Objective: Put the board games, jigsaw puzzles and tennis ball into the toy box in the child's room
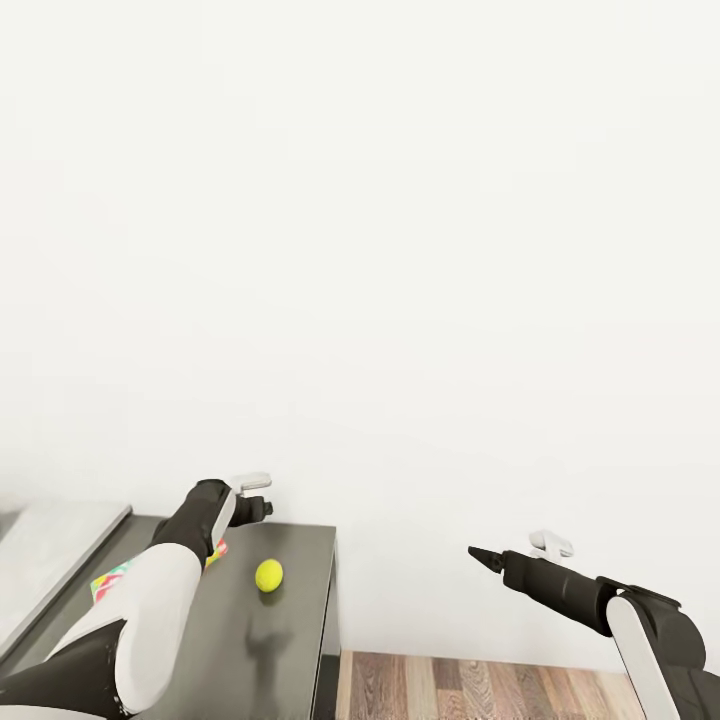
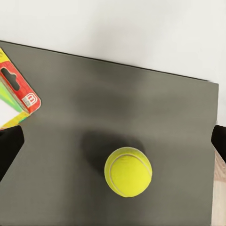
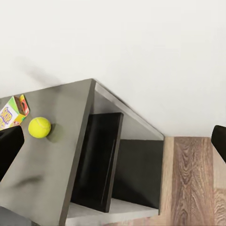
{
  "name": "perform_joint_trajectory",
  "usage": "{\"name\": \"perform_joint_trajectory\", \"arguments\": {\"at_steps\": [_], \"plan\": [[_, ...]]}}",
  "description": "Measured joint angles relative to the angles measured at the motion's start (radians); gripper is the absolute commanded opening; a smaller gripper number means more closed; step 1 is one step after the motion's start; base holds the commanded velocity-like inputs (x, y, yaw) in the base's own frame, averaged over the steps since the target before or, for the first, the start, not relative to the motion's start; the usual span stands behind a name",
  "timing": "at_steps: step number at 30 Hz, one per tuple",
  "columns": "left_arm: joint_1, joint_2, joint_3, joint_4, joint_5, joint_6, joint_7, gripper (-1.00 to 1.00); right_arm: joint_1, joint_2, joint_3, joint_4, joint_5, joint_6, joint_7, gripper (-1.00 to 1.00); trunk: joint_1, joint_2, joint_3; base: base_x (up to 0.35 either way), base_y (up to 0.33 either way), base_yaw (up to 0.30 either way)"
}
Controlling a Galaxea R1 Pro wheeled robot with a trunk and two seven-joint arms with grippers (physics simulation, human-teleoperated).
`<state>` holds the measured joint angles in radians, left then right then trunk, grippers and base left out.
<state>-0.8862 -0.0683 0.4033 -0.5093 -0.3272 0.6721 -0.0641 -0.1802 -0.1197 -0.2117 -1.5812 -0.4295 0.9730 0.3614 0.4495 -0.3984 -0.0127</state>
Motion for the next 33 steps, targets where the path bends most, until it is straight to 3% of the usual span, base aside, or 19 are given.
{"name": "perform_joint_trajectory", "arguments": {"at_steps": [33], "plan": [[0.0, -0.005, -0.002, 0.035, 0.001, -0.033, 0.0, 1.0, 0.0, 0.001, 0.0, 0.0, 0.0, -0.004, 0.0, 1.0, 0.0, 0.001, -0.053, 0.0, 0.0, 0.0]]}}
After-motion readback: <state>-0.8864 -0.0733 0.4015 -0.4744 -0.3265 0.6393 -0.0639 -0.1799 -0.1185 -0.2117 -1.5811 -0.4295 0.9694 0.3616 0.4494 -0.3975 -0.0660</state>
